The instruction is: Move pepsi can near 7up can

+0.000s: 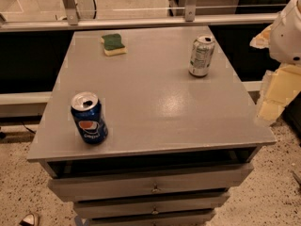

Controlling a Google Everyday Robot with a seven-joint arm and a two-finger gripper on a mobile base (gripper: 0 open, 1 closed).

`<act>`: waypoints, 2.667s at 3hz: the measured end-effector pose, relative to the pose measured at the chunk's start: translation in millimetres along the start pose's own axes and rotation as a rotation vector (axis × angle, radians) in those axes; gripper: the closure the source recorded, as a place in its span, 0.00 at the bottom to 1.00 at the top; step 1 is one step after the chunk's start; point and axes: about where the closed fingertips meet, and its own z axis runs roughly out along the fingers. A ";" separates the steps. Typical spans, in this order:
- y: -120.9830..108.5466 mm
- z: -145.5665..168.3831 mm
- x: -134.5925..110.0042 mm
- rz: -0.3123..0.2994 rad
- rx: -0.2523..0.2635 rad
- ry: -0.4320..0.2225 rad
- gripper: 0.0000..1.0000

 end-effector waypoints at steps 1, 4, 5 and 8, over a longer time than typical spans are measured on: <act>0.2 1.3 -1.5 0.000 -0.002 -0.008 0.00; 30.8 93.0 -92.5 0.012 -0.133 -0.421 0.00; 40.2 125.5 -142.0 0.023 -0.167 -0.603 0.00; 79.6 145.7 -260.0 0.048 -0.314 -0.979 0.00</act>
Offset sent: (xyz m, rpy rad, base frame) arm 0.0141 0.0460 -0.0315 0.2201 0.0200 0.0548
